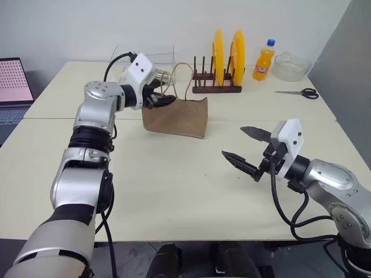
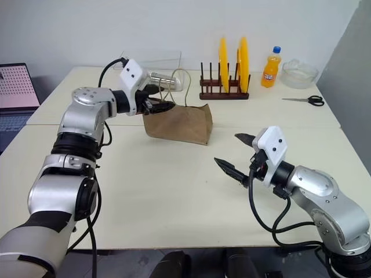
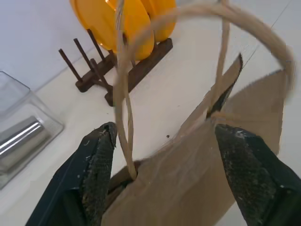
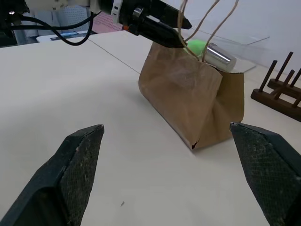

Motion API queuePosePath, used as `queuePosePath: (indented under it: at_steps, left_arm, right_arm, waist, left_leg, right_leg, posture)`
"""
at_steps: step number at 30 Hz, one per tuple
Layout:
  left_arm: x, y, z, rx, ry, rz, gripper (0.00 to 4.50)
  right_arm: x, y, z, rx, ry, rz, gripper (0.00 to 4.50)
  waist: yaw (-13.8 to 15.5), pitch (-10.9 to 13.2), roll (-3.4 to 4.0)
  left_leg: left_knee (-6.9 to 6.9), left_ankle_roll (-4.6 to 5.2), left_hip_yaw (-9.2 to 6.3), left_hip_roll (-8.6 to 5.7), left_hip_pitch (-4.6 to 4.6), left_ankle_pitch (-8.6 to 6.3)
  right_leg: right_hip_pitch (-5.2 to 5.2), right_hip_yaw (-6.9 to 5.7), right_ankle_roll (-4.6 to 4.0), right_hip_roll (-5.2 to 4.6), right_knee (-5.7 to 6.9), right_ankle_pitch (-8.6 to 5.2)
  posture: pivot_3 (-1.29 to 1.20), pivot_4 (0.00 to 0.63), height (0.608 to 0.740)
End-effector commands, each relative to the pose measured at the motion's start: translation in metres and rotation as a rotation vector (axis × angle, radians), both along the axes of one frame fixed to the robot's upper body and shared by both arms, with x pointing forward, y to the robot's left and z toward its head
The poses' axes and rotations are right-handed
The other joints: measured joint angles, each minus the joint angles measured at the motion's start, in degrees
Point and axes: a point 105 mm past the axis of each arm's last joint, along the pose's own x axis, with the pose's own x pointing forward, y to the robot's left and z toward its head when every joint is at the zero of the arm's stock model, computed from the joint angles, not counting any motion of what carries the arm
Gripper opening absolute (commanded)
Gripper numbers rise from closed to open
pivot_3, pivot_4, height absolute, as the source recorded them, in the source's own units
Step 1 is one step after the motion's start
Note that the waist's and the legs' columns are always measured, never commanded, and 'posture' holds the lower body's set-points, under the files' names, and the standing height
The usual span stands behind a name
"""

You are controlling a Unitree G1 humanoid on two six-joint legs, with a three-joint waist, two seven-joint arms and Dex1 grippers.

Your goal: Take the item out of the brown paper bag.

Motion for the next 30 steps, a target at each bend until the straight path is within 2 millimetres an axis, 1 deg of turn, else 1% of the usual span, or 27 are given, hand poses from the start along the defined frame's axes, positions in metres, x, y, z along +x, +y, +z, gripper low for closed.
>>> queuePosePath:
  at_steps: [1, 6, 8, 10, 13, 14, 15, 16, 19, 20, 21, 23, 24, 26, 27, 30]
  left_arm:
    - [-0.017, 0.009, 0.02, 0.003, -0.092, -0.04, 3.35]
    - [-0.049, 0.027, 0.011, -0.022, -0.105, -0.036, 3.35]
    - [-0.066, 0.032, 0.008, -0.061, -0.109, -0.024, 3.35]
    - [-0.083, 0.036, 0.005, -0.117, -0.138, 0.023, 3.35]
    - [-0.108, 0.035, -0.001, -0.217, -0.158, 0.101, 3.4]
    - [-0.115, 0.034, -0.005, -0.231, -0.162, 0.119, 3.4]
    - [-0.122, 0.032, -0.009, -0.233, -0.162, 0.126, 3.4]
    - [-0.126, 0.03, -0.012, -0.233, -0.156, 0.132, 3.4]
    - [-0.137, 0.027, -0.019, -0.305, -0.152, 0.18, 3.4]
    - [-0.14, 0.025, -0.02, -0.323, -0.16, 0.191, 3.4]
    - [-0.143, 0.022, -0.021, -0.333, -0.162, 0.195, 3.4]
    - [-0.147, 0.018, -0.023, -0.343, -0.168, 0.201, 3.4]
    - [-0.149, 0.016, -0.025, -0.341, -0.176, 0.208, 3.4]
    - [-0.157, 0.013, -0.03, -0.33, -0.184, 0.212, 3.4]
    - [-0.16, 0.012, -0.032, -0.327, -0.184, 0.21, 3.4]
    - [-0.169, 0.01, -0.036, -0.338, -0.176, 0.201, 3.4]
  right_arm:
    - [-0.001, 0.006, 0.009, -0.018, -0.052, 0.047, 4.5]
    - [0.003, 0.014, 0.013, -0.037, -0.089, 0.097, 4.5]
    - [0.006, 0.019, 0.015, -0.04, -0.122, 0.122, 4.5]
    - [0.014, 0.025, 0.017, -0.049, -0.147, 0.135, 4.5]
    - [0.038, 0.031, 0.027, -0.038, -0.176, 0.113, 3.93]
    - [0.045, 0.033, 0.032, -0.031, -0.192, 0.103, 3.56]
    - [0.052, 0.035, 0.037, -0.032, -0.214, 0.09, 3.29]
    - [0.058, 0.036, 0.04, -0.035, -0.229, 0.084, 2.9]
    - [0.084, 0.05, 0.052, -0.097, -0.283, 0.087, 1.85]
    - [0.096, 0.055, 0.058, -0.114, -0.297, 0.073, 1.39]
    - [0.109, 0.058, 0.062, -0.136, -0.304, 0.051, 1.09]
    - [0.13, 0.062, 0.065, -0.202, -0.332, 0.012, 0.31]
    - [0.143, 0.062, 0.064, -0.251, -0.344, -0.015, 0.03]
    - [0.168, 0.063, 0.062, -0.347, -0.362, -0.073, 0.03]
    - [0.176, 0.065, 0.061, -0.385, -0.369, -0.085, 0.03]
    - [0.188, 0.075, 0.058, -0.483, -0.387, -0.098, 0.03]
  waist:
    - [0.04, 0.0, 0.0]
    - [-0.12, -0.01, 0.03]
    - [-0.09, -0.01, 0.02]
    - [-0.48, -0.02, 0.04]
    - [-0.51, -0.02, 0.04]
    - [-0.49, -0.02, 0.04]
    - [-0.49, -0.02, 0.04]
    - [-0.5, -0.02, 0.04]
    - [-0.43, -0.02, 0.05]
    - [-0.36, -0.02, 0.04]
    - [-0.47, -0.02, 0.04]
    - [-0.5, -0.03, 0.03]
    - [-0.56, -0.02, 0.04]
    - [-0.66, -0.03, 0.04]
    - [-0.87, -0.02, 0.04]
    - [-0.9, -0.02, 0.05]
  left_leg:
    - [-0.01, 0.0, 0.0, 0.0, 0.02, 0.0]
    - [0.0, 0.0, 0.01, 0.0, 0.02, 0.0]
    - [0.0, 0.0, -0.02, 0.0, 0.06, 0.0]
    - [-0.01, 0.0, 0.01, 0.01, 0.08, 0.0]
    - [0.0, 0.0, 0.0, 0.01, 0.15, 0.0]
    - [0.0, -0.01, -0.01, 0.01, 0.17, 0.0]
    - [0.0, -0.01, 0.0, 0.01, 0.19, 0.0]
    - [-0.01, -0.01, 0.0, 0.01, 0.31, 0.0]
    - [-0.06, -0.01, 0.05, 0.01, 0.52, 0.0]
    - [-0.06, -0.01, 0.1, 0.01, 0.54, 0.0]
    - [-0.06, -0.01, 0.07, 0.01, 0.53, 0.0]
    - [-0.09, -0.01, 0.19, 0.01, 0.58, 0.0]
    - [-0.09, -0.01, 0.18, 0.03, 0.59, 0.0]
    - [-0.15, -0.02, 0.25, 0.02, 0.6, 0.0]
    - [-0.16, -0.02, 0.31, 0.02, 0.63, 0.0]
    - [-0.2, -0.03, 0.34, 0.03, 0.58, 0.0]
  right_leg:
    - [0.0, 0.01, 0.0, 0.0, 0.0, 0.0]
    - [0.01, 0.04, -0.01, 0.0, -0.02, 0.0]
    - [0.03, 0.05, -0.01, 0.0, -0.02, 0.0]
    - [0.04, 0.08, -0.01, -0.01, -0.01, 0.0]
    - [0.08, 0.12, -0.01, -0.01, -0.02, 0.0]
    - [0.1, 0.11, -0.01, -0.01, -0.01, 0.0]
    - [0.12, 0.12, -0.01, 0.0, -0.01, 0.0]
    - [0.2, 0.12, -0.01, -0.01, -0.02, 0.0]
    - [0.33, 0.15, -0.02, 0.0, -0.01, 0.0]
    - [0.33, 0.19, -0.03, 0.0, 0.0, 0.0]
    - [0.33, 0.16, -0.03, 0.0, 0.0, 0.0]
    - [0.32, 0.25, -0.04, 0.0, 0.01, 0.01]
    - [0.33, 0.24, -0.05, 0.01, 0.01, 0.02]
    - [0.31, 0.28, -0.09, 0.01, -0.01, 0.04]
    - [0.31, 0.33, -0.1, 0.01, 0.0, 0.04]
    - [0.28, 0.36, -0.16, 0.0, -0.05, 0.04]
  posture:
    - [0.0, 0.15, 0.74]
    - [0.0, 0.15, 0.74]
    - [0.0, 0.15, 0.74]
    - [0.0, 0.15, 0.74]
    - [0.0, 0.15, 0.74]
    - [0.0, 0.15, 0.74]
    - [0.0, 0.15, 0.74]
    - [0.0, 0.15, 0.74]
    - [0.0, 0.15, 0.74]
    - [0.0, 0.15, 0.74]
    - [0.0, 0.15, 0.74]
    - [0.0, 0.15, 0.74]
    - [0.0, 0.15, 0.74]
    - [0.0, 0.15, 0.74]
    - [0.0, 0.15, 0.74]
    - [0.0, 0.15, 0.74]
